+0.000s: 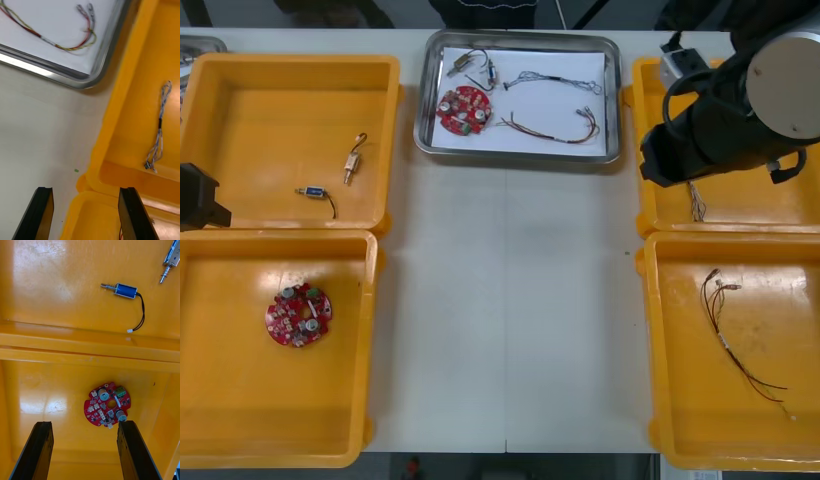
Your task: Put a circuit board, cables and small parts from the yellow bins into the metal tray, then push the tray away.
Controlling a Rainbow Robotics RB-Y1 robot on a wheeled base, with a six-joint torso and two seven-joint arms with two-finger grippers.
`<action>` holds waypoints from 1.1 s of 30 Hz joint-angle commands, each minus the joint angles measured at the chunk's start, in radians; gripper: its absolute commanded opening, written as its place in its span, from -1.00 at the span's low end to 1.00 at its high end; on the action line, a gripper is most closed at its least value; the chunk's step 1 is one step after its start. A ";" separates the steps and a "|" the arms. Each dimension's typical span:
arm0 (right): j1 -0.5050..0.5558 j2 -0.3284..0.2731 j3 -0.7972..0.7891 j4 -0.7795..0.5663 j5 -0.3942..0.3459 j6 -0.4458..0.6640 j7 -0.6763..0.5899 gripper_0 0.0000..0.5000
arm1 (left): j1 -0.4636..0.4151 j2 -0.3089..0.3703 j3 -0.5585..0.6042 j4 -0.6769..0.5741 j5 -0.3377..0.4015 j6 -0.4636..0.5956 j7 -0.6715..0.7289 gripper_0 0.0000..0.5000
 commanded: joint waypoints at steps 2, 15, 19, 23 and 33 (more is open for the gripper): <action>0.109 -0.084 -0.115 -0.058 -0.061 0.003 -0.087 1.00 | 0.021 0.036 0.034 -0.017 0.008 0.006 -0.089 1.00; 0.342 -0.196 -0.371 -0.116 -0.185 0.003 -0.114 1.00 | 0.021 0.036 0.034 -0.017 0.008 0.006 -0.089 1.00; 0.413 -0.220 -0.405 -0.176 -0.196 0.003 -0.110 1.00 | 0.021 0.036 0.034 -0.017 0.008 0.006 -0.089 1.00; 0.451 -0.220 -0.432 -0.196 -0.228 0.003 -0.116 1.00 | 0.021 0.036 0.034 -0.017 0.008 0.006 -0.089 1.00; 0.546 -0.217 -0.443 -0.228 -0.248 0.003 -0.119 1.00 | 0.021 0.036 0.034 -0.017 0.008 0.006 -0.089 1.00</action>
